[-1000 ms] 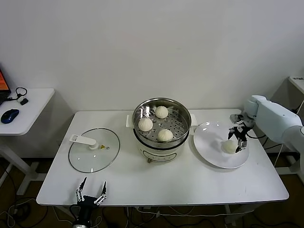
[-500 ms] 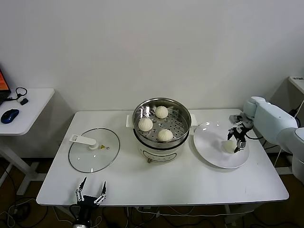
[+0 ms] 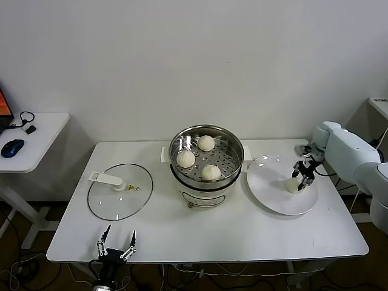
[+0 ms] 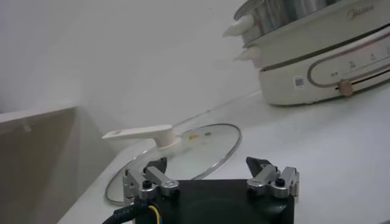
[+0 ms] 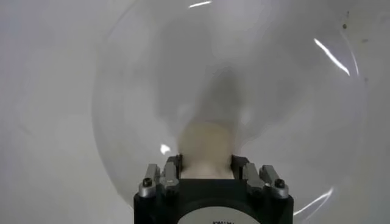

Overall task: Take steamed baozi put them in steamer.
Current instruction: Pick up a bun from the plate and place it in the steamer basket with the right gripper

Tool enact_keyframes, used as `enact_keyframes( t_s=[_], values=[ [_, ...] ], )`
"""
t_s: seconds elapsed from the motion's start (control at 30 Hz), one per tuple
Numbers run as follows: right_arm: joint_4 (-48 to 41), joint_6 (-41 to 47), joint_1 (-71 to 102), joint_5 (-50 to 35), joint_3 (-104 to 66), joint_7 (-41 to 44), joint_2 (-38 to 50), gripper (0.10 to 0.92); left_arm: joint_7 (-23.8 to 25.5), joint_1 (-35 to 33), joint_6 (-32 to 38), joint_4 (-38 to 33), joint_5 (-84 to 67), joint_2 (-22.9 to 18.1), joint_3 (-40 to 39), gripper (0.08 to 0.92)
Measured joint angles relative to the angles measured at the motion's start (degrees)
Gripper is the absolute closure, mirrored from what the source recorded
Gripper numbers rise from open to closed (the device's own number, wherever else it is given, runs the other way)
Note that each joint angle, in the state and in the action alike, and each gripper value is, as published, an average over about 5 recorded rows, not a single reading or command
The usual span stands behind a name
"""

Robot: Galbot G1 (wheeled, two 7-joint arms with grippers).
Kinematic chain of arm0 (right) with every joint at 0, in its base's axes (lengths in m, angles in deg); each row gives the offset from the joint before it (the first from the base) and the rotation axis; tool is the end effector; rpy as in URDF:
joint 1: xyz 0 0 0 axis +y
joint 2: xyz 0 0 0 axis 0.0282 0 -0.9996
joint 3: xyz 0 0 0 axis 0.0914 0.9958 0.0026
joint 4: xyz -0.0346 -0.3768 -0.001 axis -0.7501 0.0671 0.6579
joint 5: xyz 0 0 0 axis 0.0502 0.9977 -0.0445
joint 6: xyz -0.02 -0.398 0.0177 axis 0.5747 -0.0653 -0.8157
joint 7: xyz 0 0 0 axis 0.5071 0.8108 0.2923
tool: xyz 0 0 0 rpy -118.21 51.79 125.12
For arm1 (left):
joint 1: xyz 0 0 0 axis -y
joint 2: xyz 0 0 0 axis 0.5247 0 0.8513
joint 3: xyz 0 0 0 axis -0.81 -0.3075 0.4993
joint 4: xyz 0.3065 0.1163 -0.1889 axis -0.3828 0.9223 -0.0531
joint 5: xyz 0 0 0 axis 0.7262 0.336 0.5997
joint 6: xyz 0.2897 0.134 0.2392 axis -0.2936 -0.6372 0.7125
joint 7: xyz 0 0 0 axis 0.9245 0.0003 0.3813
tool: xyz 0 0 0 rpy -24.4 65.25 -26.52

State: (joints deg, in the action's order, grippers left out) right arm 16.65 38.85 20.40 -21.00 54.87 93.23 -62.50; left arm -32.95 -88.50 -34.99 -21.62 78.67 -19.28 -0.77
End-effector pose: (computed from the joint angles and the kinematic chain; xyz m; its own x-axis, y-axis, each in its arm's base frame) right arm 0.6634 -0.2921 -0.2451 0.0132 -0.0368 0.9992 -0.9984 -0.0554 0.0111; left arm 0.1391 0.0836 -0.5326 -0.9918 0.0503 0.1176 0.0903 0.9266 0.3650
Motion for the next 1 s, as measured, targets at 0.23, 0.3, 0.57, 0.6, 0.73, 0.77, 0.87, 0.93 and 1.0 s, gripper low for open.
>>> enact_keyframes(
  t_s=[0.23, 0.3, 0.57, 0.6, 0.73, 0.77, 0.87, 0.93, 1.0],
  values=[
    [5.1, 1.3, -5.1, -4.1, 5.7, 0.8, 2.8, 0.462, 0.0, 0.0, 0.0, 0.0, 0.1, 0.2, -0.3, 0.177],
    [7.5, 1.9, -7.5, -6.3, 8.5, 1.0, 3.8, 0.463, 0.1, 0.1, 0.0, -0.1, 0.1, 0.3, -0.4, 0.177],
    [19.6, 4.6, -21.4, -16.2, 22.4, 1.2, 6.4, 0.465, 0.2, 0.2, -0.2, -0.4, 0.3, 0.3, -1.1, 0.177],
    [21.3, 4.9, -23.5, -17.6, 24.4, 1.2, 6.4, 0.465, 0.2, 0.2, -0.2, -0.4, 0.3, 0.3, -1.2, 0.177],
    [27.8, 6.2, -31.9, -23.3, 31.7, 1.0, 6.0, 0.465, 0.2, 0.5, -0.2, -0.5, 0.3, 0.2, -1.6, 0.177],
    [29.4, 6.6, -33.9, -24.8, 33.3, 0.9, 5.8, 0.465, 0.2, 0.6, -0.2, -0.5, 0.3, 0.2, -1.7, 0.177],
    [33.7, 7.9, -39.4, -29.4, 37.5, 0.4, 4.8, 0.465, 0.4, 0.8, -0.4, -0.8, 0.4, 0.1, -2.0, 0.177],
    [36.3, 8.8, -42.4, -32.4, 39.5, 0.0, 3.9, 0.465, 0.5, 1.0, -0.6, -1.1, 0.4, 0.0, -2.2, 0.177],
    [38.6, 9.7, -44.8, -35.2, 41.1, -0.6, 2.7, 0.465, 0.7, 1.1, -0.7, -1.5, 0.4, -0.1, -2.3, 0.177]
  ],
)
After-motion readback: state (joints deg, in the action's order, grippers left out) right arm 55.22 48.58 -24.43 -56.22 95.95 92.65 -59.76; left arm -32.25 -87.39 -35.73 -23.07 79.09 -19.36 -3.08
